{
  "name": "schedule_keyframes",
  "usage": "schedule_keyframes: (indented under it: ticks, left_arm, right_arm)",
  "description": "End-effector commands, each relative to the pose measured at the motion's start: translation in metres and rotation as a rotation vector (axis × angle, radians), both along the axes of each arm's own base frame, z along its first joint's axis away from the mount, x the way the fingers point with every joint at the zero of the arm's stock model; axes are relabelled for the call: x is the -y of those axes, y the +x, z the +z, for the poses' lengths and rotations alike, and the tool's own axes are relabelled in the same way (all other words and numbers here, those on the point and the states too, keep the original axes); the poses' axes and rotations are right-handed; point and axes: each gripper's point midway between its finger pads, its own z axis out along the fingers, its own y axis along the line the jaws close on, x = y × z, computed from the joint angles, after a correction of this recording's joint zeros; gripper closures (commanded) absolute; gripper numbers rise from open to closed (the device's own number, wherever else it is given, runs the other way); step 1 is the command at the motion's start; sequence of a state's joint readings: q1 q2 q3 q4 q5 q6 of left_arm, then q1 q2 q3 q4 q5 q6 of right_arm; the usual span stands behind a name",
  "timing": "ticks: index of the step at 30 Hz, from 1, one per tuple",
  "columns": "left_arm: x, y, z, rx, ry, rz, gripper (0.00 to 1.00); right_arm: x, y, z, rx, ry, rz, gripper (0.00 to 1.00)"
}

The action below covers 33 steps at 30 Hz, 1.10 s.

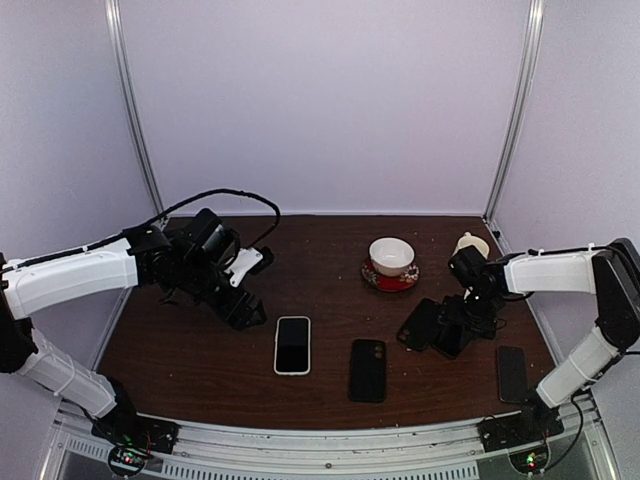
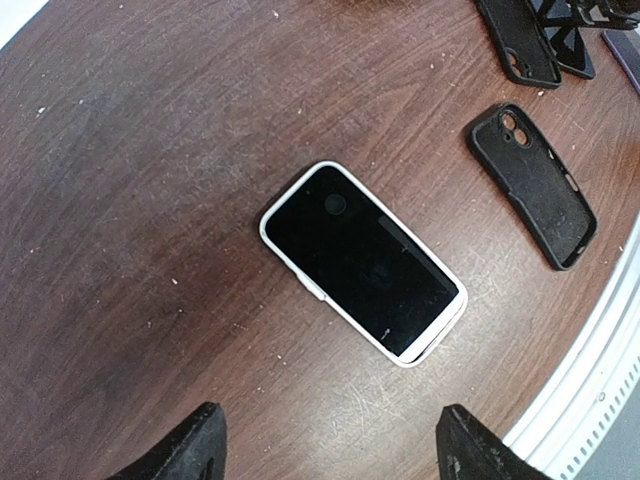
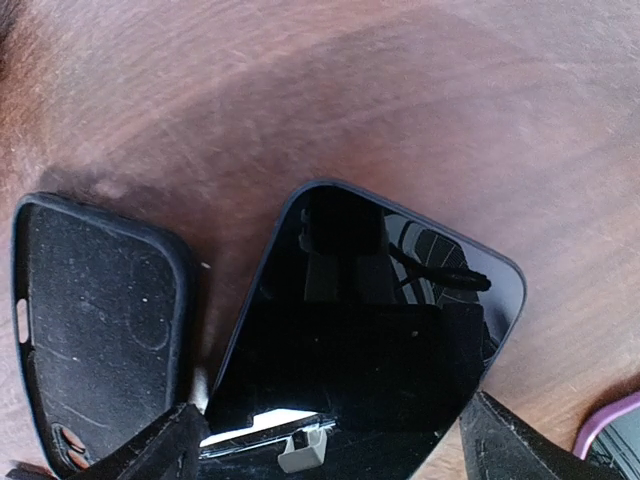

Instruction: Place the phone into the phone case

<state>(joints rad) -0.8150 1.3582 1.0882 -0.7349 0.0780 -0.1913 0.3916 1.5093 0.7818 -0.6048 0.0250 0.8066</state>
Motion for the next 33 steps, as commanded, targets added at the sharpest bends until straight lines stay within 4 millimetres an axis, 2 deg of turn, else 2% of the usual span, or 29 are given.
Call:
schedule_keyframes:
  ticks: [1,4,10,12,14,16,20,23,27,33]
  left_arm:
    - [0.003,0.004,0.014,0.027,-0.038,-0.009,0.24]
    - [0.002,0.004,0.014,0.027,-0.041,-0.007,0.24]
    - [0.001,0.004,0.013,0.023,-0.041,-0.005,0.24]
    - [0.001,0.005,0.013,0.022,-0.041,-0.003,0.24]
    - [0.001,0.004,0.013,0.018,-0.045,-0.005,0.24]
    - [0.001,0.003,0.015,0.017,-0.054,-0.007,0.24]
    - [0.0,0.004,0.015,0.017,-0.056,-0.005,0.24]
    - [-0.001,0.003,0.014,0.016,-0.054,-0.004,0.24]
    - [-0.001,0.002,0.015,0.017,-0.057,-0.005,0.24]
    - [-0.002,0.004,0.014,0.021,-0.049,0.0,0.24]
  right_arm:
    - [-0.003,-0.001,-0.013,-0.053,-0.005,0.031,0.07]
    - [-0.008,-0.001,-0.019,-0.076,0.01,0.043,0.01]
    - [-0.021,0.012,-0.009,-0.067,0.027,0.079,0.01]
    - [-0.029,0.009,-0.004,-0.074,0.031,0.106,0.0]
    - [-0.027,0.003,-0.002,-0.088,0.005,0.113,0.01]
    - [-0.019,-0.005,-0.006,-0.109,-0.027,0.108,0.0]
    - [-0.017,-0.012,-0.019,-0.163,-0.052,0.139,0.01]
    - [-0.024,-0.013,-0.014,-0.191,-0.052,0.228,0.03]
    - [-0.028,-0.039,-0.005,-0.266,-0.058,0.314,0.06]
    - [-0.033,-0.078,-0.01,-0.295,0.002,0.299,0.11]
